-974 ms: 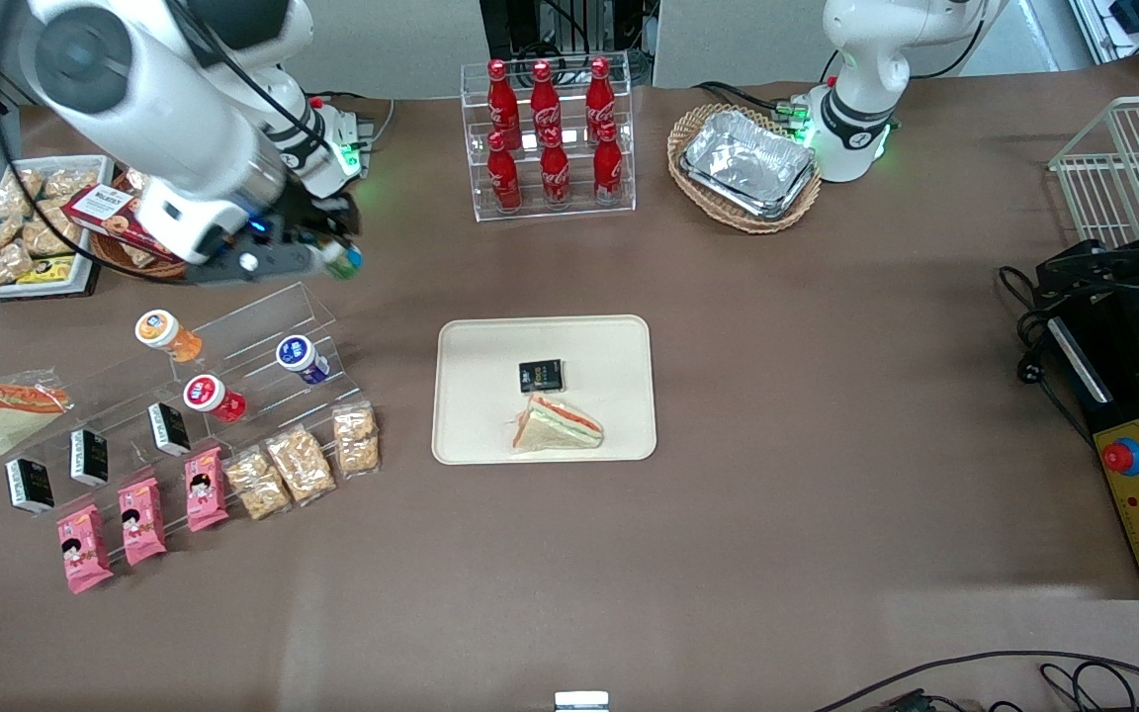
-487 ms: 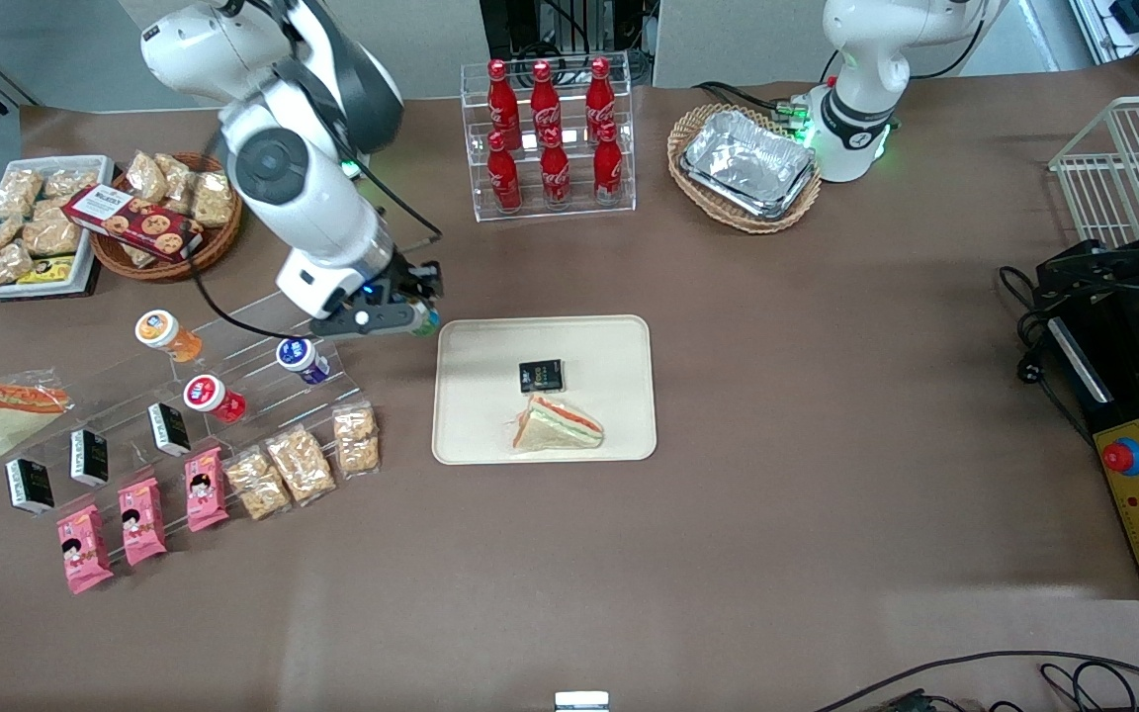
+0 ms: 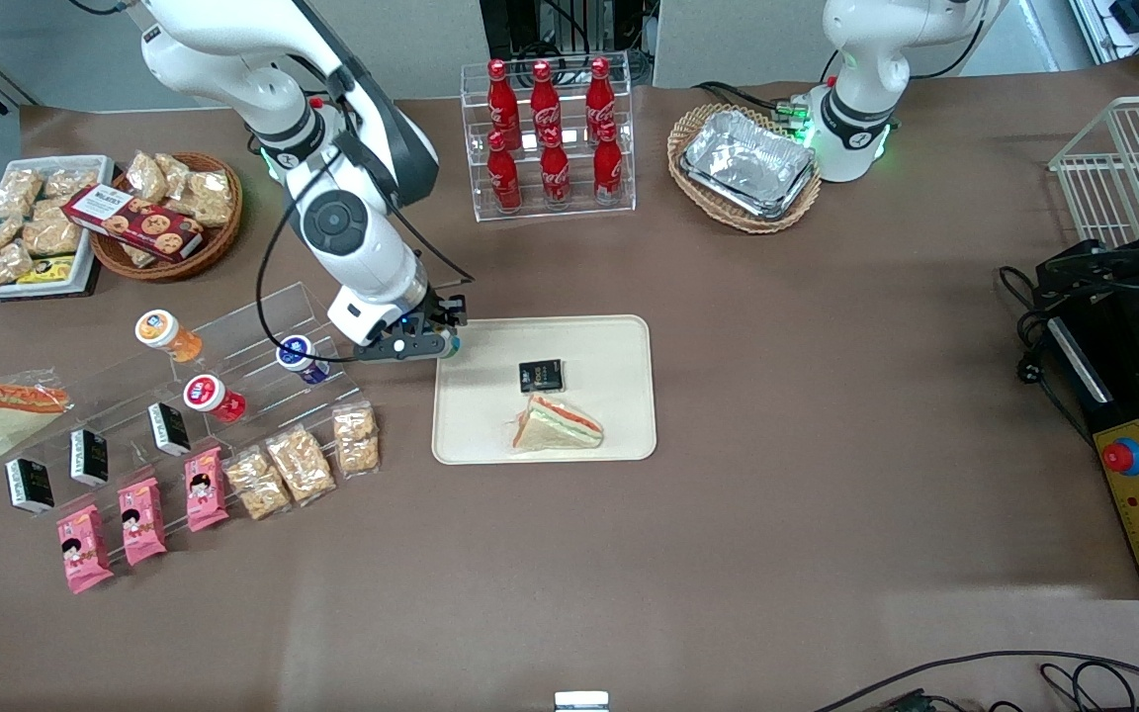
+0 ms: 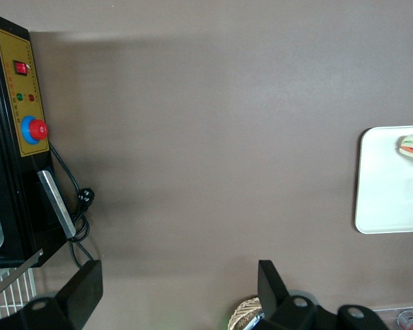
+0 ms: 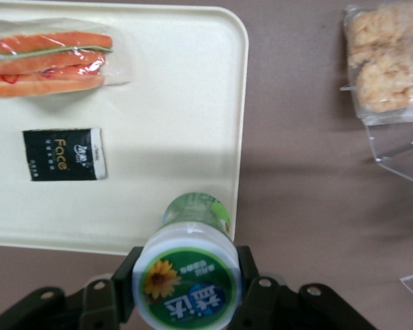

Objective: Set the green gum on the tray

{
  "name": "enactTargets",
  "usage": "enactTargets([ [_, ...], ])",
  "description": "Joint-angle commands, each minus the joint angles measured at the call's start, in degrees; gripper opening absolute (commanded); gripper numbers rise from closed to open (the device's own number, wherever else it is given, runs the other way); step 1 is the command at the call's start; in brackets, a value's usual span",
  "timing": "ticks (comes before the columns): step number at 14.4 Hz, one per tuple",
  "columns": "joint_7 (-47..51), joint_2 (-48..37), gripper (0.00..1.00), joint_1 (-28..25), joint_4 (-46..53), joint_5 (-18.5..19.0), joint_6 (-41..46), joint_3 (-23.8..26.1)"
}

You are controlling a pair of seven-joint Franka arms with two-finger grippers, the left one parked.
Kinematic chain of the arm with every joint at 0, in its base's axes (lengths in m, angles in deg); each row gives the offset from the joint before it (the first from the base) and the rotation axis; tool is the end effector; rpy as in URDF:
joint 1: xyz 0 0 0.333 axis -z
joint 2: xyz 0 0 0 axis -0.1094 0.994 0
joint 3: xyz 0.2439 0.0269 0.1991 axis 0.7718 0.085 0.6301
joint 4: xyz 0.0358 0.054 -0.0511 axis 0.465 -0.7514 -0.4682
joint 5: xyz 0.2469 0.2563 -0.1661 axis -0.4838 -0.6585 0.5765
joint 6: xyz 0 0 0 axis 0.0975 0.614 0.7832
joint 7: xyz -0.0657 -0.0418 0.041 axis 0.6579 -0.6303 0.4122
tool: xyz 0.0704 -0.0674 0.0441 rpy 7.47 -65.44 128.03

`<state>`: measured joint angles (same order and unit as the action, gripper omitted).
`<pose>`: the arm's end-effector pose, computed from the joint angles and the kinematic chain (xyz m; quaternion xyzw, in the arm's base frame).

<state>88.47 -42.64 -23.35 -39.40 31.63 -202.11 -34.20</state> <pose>0.4582 0.2950 0.3168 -0.9985 -0.0178 0.0404 0.0319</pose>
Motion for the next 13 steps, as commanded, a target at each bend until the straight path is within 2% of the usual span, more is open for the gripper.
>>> enactTargets([
  [1, 1.3, 4.7, 0.51, -1.5, 0.2, -0.5, -5.9, -0.7],
  [6, 1.5, 12.2, 0.52, -3.2, 0.8, -0.6, -15.2, -0.7],
  [7, 1.5, 12.4, 0.55, -3.2, 0.8, -0.6, -15.2, -0.8],
  [8, 1.5, 12.3, 0.83, -3.1, 0.9, -0.8, -15.0, -0.8],
  [9, 2.1, 11.9, 1.0, -2.9, 1.0, -0.8, -14.9, -0.8],
  [13, 1.5, 8.2, 1.0, -1.1, 2.7, -0.6, -8.2, -1.6],
])
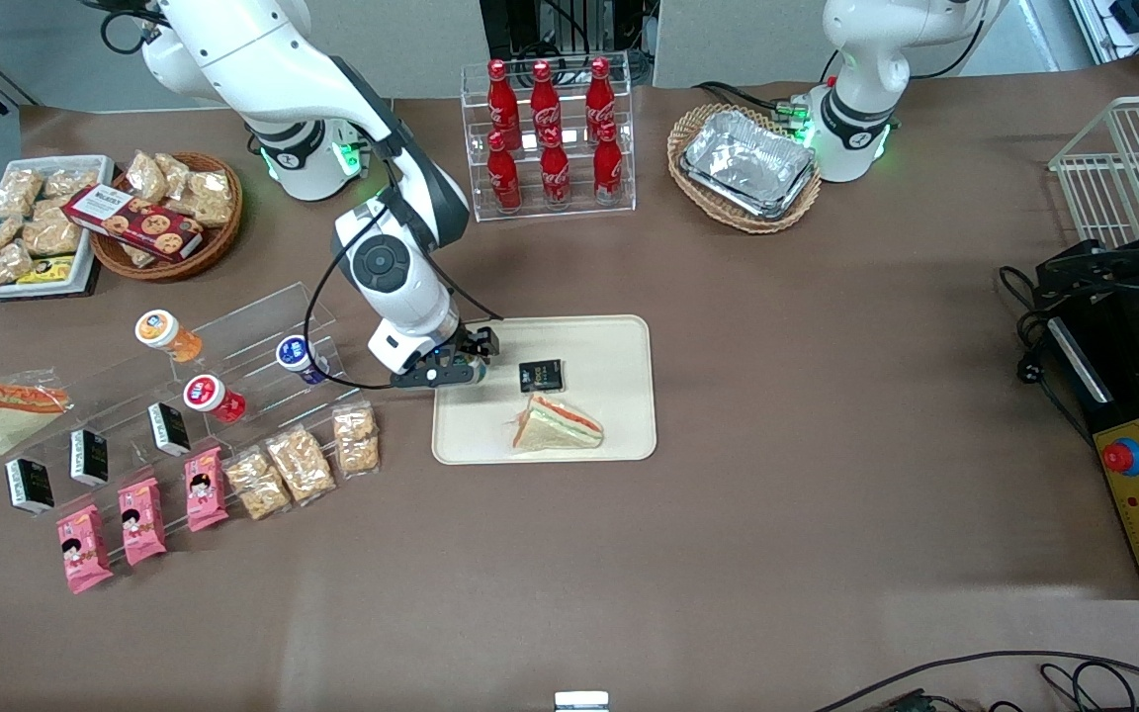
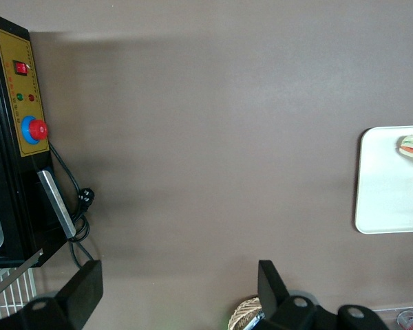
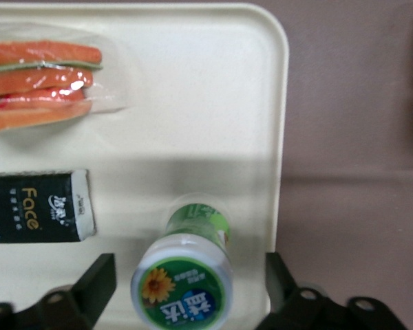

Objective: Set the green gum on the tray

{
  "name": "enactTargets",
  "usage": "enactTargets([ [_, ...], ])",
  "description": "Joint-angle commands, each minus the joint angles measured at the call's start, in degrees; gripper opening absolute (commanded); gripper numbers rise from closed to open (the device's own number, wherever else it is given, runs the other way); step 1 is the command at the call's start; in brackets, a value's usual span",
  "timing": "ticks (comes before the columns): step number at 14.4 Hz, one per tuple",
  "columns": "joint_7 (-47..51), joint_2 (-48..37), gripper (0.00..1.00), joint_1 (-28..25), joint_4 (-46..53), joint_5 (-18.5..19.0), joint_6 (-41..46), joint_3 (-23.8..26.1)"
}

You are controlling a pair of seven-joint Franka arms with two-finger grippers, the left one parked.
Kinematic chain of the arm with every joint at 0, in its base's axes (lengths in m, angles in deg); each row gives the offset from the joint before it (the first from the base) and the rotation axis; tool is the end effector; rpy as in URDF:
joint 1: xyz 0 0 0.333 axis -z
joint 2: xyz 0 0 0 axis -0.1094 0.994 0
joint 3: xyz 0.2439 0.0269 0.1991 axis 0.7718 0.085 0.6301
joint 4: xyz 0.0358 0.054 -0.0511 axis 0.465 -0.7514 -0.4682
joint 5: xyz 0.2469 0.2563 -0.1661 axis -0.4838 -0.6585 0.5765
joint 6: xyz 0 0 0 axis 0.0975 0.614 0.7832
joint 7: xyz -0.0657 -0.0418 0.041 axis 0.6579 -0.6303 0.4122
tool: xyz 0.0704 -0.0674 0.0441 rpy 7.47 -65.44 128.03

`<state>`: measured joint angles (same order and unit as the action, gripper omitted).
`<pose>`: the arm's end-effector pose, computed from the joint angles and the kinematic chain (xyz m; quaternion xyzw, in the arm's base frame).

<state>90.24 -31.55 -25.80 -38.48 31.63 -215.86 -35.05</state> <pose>0.4687 0.3160 0.2362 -0.9991 -0.0072 0.0110 0.0405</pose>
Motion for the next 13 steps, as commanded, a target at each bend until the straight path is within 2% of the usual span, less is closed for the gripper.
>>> enactTargets([
  [1, -1.4, -4.4, 1.0, 2.6, 2.4, -0.5, 8.1, -0.8],
  [4, -10.3, -11.3, 1.0, 9.4, 3.1, -0.4, 15.8, -0.8],
  [8, -12.3, -19.5, 1.0, 16.0, 4.4, -0.3, 25.9, -1.1],
  [13, -18.8, -21.9, 1.0, 24.8, 17.2, 1.0, 42.6, -2.1],
])
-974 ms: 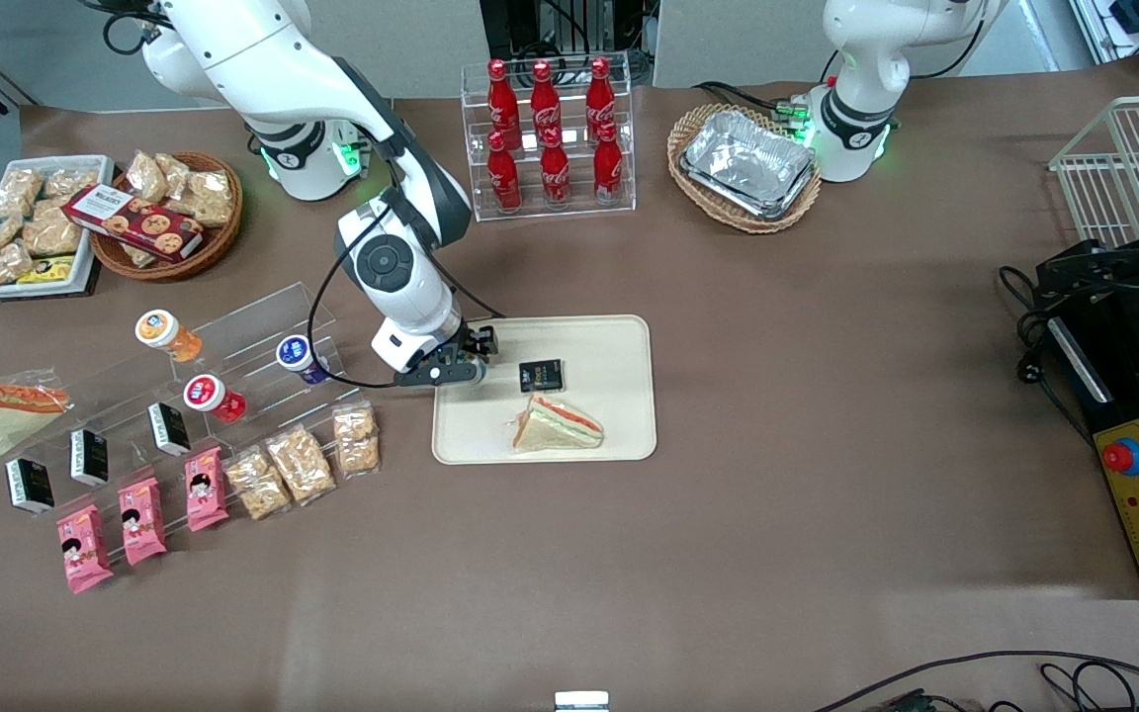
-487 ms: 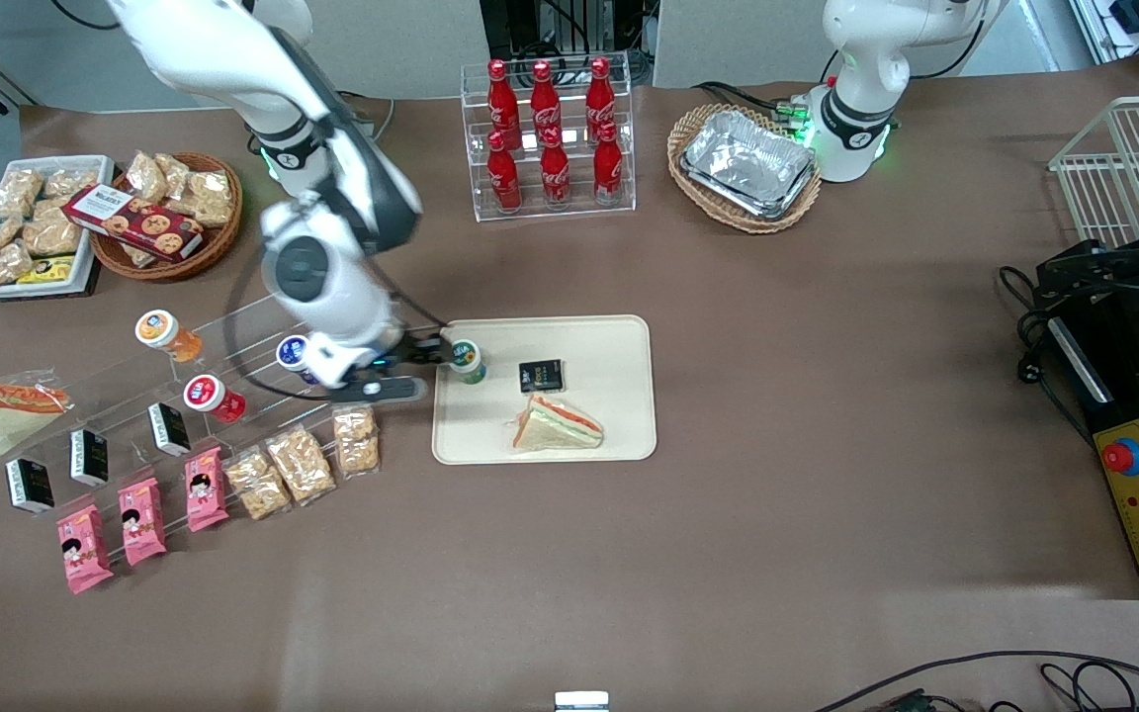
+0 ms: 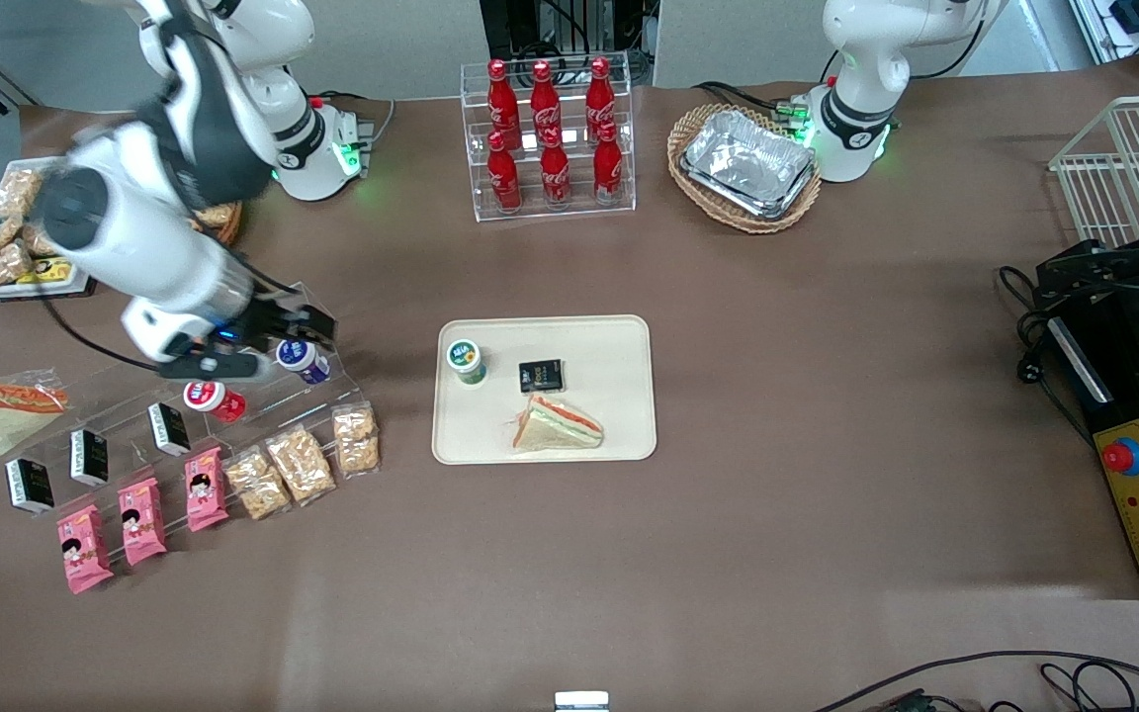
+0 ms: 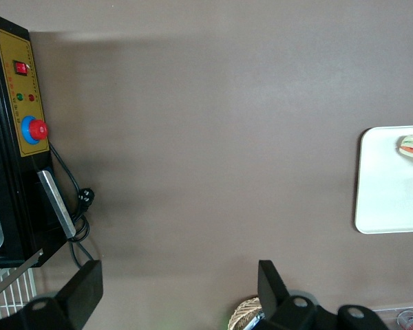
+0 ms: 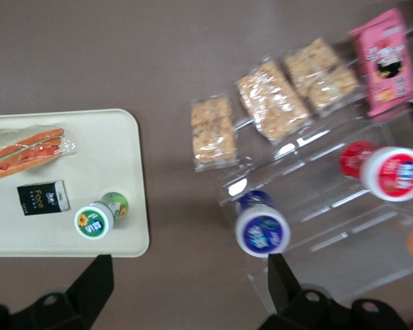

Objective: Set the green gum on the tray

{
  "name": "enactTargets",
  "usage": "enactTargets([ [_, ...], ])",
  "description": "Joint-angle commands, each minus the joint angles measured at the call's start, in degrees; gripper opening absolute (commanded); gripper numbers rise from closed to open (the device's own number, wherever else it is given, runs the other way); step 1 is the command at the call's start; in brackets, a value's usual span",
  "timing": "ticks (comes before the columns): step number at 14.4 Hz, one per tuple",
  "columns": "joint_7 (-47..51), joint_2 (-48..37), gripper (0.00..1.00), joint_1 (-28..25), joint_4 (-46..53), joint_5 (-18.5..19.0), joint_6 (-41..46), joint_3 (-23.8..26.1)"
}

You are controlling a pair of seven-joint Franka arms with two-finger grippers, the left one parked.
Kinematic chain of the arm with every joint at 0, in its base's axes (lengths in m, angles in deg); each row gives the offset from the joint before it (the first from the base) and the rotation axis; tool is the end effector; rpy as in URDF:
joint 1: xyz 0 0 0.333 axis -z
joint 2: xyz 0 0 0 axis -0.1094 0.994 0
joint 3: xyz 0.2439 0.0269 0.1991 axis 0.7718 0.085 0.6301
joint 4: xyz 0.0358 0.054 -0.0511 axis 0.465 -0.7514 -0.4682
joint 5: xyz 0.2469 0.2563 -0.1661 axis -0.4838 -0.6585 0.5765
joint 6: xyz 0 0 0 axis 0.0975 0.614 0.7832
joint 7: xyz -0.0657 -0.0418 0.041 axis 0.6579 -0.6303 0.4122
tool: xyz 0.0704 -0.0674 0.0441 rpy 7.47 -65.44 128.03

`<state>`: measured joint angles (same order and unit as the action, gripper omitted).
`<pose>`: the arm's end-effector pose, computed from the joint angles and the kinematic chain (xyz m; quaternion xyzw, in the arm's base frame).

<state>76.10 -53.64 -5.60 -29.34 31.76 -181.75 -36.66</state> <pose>0.5246 0.1227 0.4705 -0.9979 0.0318 0.0254 0.0498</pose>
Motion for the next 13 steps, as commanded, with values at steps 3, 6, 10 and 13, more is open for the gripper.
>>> enactTargets([
  [3, -13.8, -0.1, 1.0, 5.9, 14.9, 0.9, 17.1, -4.9],
  [6, -14.8, 0.2, 1.0, 5.9, 22.4, 3.0, 23.5, -8.4],
  [10, -15.0, 0.2, 1.0, 6.1, 26.8, 5.0, 26.8, -10.5],
  [13, -15.1, 0.3, 1.0, 5.7, 29.2, 4.4, 27.3, -13.5],
])
